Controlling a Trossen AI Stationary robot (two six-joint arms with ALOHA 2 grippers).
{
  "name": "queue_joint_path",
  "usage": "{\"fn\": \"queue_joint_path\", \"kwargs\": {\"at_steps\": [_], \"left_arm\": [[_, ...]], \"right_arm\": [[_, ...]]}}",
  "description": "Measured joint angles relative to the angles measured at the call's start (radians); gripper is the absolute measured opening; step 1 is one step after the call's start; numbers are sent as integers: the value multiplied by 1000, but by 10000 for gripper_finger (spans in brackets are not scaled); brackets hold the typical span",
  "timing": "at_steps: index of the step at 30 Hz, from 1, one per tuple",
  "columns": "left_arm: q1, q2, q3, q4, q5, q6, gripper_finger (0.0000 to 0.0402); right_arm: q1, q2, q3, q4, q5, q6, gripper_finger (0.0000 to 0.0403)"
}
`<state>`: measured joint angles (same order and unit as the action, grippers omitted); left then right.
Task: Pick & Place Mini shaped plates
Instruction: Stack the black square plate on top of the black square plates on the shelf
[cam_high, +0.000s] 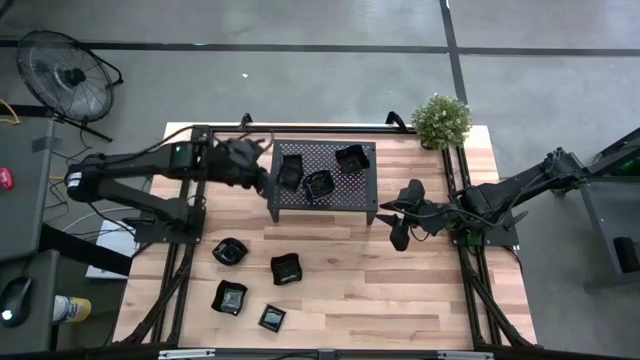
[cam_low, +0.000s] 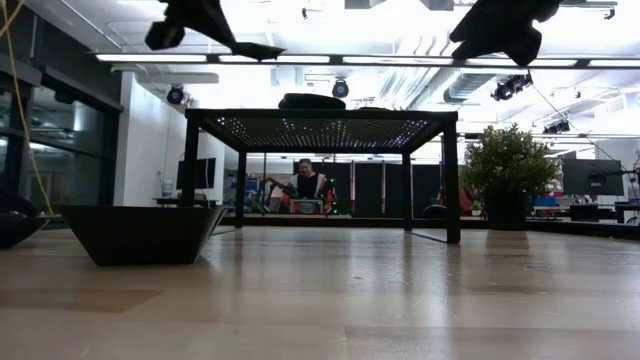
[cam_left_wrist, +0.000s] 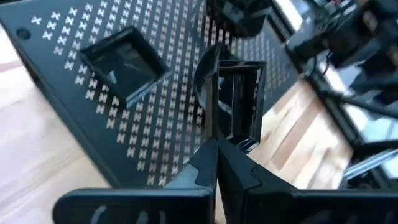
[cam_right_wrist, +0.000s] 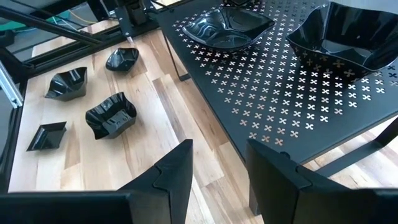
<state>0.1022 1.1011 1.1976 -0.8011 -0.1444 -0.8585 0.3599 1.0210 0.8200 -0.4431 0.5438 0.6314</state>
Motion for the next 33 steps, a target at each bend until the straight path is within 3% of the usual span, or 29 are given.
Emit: {"fn": "queue_joint_path", "kwargs": {"at_steps": [20, 33], "left_arm": [[337, 29, -2, 51, 196, -14, 0], [343, 93, -2, 105, 208, -48, 0]], "right_arm": [[0, 0, 0, 0, 3, -3, 142], [0, 0, 0, 0, 21, 17, 142]]}}
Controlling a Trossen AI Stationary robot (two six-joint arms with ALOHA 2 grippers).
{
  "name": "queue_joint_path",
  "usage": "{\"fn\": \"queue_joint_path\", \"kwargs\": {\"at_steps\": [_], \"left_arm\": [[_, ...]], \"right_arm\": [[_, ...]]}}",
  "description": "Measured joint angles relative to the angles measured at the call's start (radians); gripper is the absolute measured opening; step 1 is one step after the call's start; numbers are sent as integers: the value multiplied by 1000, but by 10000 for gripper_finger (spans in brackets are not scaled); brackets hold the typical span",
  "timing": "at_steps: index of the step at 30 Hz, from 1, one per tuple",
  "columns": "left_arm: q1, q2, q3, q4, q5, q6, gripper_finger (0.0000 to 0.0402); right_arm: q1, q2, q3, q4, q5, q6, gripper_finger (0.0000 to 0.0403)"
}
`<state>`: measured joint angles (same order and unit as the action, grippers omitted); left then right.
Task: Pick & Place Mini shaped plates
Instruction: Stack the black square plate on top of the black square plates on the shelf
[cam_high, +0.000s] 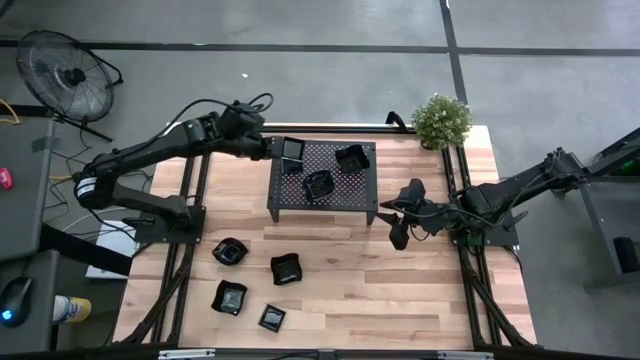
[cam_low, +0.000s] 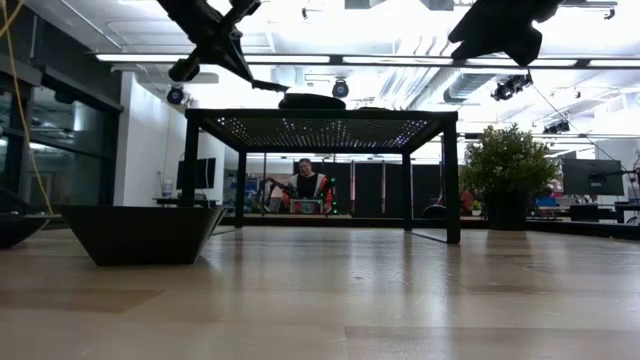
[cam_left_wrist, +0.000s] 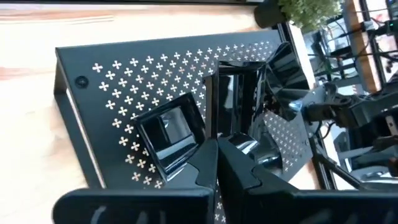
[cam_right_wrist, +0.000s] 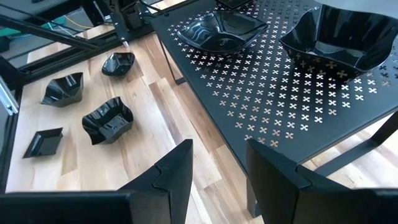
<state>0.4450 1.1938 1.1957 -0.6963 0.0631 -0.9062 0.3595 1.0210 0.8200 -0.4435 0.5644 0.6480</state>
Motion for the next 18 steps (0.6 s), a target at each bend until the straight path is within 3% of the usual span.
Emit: {"fn": "queue_joint_path", "kwargs": {"at_steps": [12, 18], "left_arm": [[-14, -69, -215, 266, 41, -123, 0], [-13, -73, -221, 177, -8, -144, 0]], "right_arm": [[0, -3, 0, 0, -11, 6, 142], [0, -3, 0, 0, -15, 6, 142]]}}
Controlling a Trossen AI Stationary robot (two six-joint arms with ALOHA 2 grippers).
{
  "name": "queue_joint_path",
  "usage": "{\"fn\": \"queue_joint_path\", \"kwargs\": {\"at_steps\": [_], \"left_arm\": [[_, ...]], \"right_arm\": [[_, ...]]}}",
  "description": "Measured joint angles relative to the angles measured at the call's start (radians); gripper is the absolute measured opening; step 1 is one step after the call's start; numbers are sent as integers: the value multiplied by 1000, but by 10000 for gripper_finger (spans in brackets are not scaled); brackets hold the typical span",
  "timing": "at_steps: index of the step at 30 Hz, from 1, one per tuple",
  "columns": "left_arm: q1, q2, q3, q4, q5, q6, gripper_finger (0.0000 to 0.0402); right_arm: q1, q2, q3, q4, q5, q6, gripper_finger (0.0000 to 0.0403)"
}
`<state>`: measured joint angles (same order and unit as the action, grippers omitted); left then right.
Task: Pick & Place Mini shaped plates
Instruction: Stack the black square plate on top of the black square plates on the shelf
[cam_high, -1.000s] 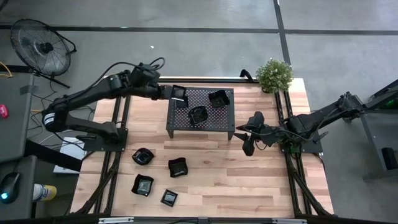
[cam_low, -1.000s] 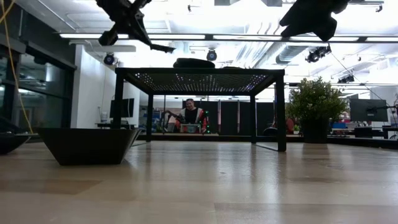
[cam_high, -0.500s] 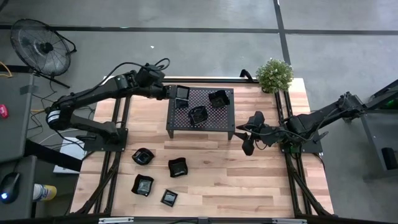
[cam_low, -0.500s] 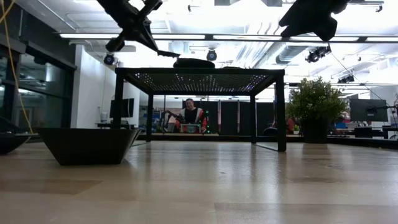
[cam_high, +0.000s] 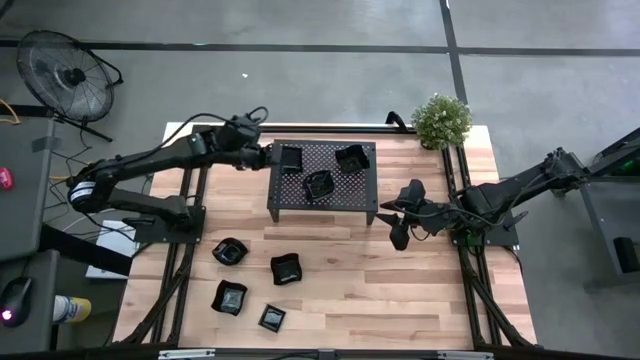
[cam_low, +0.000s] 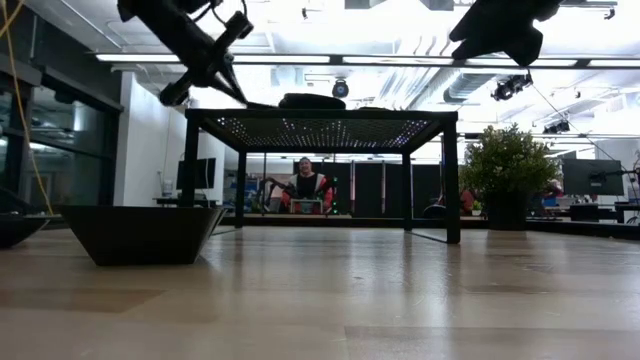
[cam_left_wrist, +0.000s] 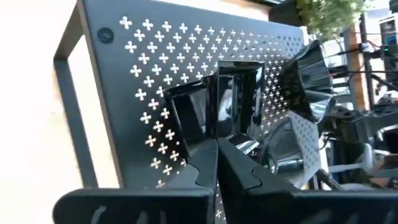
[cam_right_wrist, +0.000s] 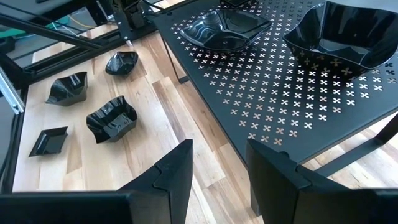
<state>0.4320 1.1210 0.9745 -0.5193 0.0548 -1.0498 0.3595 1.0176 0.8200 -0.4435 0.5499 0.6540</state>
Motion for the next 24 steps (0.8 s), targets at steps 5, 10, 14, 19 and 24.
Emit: {"fn": "queue_joint_path", "kwargs": {"at_steps": [5, 10, 14, 19, 24], "left_arm": [[0, -2, 2, -15, -12, -2, 0], [0, 2, 2, -26, -20, -3, 0], [0, 2, 2, -28, -20, -23, 0], [0, 2, 2, -29, -12, -55, 0], [0, 3, 2, -26, 0, -85, 0]], "right_arm": [[0, 0, 0, 0, 2, -3, 142], [0, 0, 0, 0, 8, -5, 142], [0, 0, 0, 0, 10, -4, 142], [0, 0, 0, 0, 17, -4, 142], [0, 0, 0, 0, 19, -4, 142]]}}
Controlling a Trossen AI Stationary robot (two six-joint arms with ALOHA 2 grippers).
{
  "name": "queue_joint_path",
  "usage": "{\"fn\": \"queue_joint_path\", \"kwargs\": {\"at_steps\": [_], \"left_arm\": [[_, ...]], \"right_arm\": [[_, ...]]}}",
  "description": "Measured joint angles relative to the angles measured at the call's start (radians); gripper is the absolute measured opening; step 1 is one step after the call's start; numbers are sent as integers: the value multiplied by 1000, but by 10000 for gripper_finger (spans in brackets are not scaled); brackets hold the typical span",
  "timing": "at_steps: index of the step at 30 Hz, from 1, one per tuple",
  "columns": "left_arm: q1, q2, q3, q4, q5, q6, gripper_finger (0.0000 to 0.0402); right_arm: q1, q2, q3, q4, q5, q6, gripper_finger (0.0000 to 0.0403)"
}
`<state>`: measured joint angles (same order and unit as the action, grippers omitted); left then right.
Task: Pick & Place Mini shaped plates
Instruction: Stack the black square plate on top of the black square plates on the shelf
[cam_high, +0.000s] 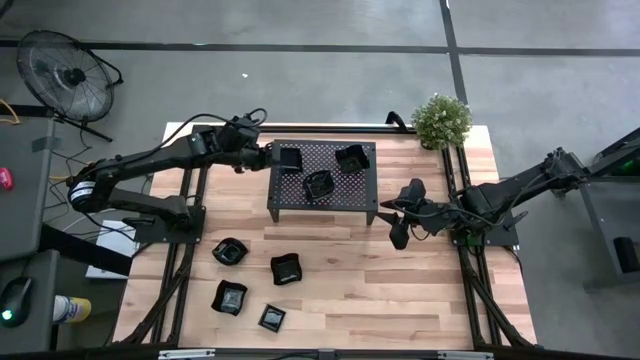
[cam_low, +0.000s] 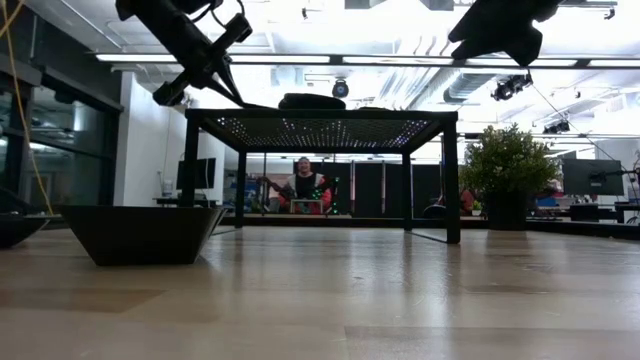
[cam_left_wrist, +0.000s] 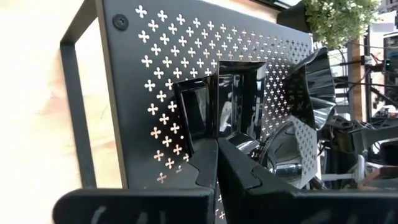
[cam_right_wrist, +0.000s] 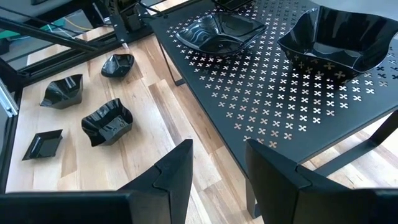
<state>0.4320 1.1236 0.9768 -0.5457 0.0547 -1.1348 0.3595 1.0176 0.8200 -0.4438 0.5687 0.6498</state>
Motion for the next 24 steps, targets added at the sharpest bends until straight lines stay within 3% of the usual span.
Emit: {"fn": "queue_joint_path", "kwargs": {"at_steps": [24], "left_arm": [[0, 21, 0, -3, 26, -112, 0]], "right_arm": [[0, 0, 0, 0, 0, -6, 142]]}}
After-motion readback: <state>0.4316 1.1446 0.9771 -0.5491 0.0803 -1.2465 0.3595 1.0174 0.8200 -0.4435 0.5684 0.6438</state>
